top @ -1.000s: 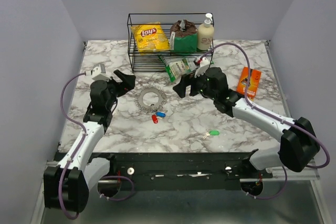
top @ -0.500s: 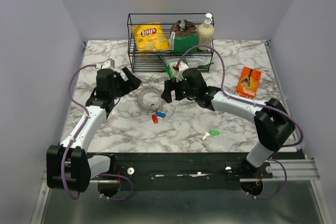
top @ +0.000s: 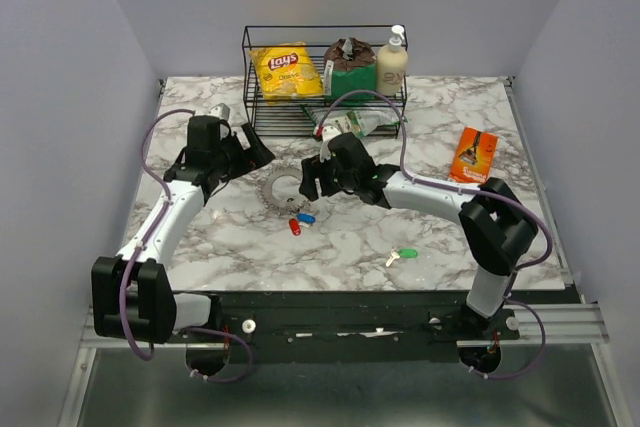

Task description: Put the keys on the keyring

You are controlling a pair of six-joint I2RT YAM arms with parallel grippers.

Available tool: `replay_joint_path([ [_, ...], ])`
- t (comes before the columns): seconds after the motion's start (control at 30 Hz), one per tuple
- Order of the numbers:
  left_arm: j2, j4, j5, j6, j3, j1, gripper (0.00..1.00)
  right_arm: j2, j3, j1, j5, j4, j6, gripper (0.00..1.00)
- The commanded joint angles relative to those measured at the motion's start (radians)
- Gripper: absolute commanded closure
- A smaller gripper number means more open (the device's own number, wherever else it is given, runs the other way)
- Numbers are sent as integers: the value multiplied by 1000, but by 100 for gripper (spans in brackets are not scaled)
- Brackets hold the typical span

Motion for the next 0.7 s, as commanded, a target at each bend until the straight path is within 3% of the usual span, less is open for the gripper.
replay_joint_path([
  [0.0,9,-159,42,66,135,7,1,55,59,26,22,-59,-20,25],
  [0.17,43,-266,85,89,241,9,1,84,98,45,30,-89,-37,27],
  [0.57,34,-121,139,9,91,38,1,144,145,59,71,-153,-40,38],
  [0.67,34,-101,150,2,76,46,1,175,167,62,103,-182,-42,46],
])
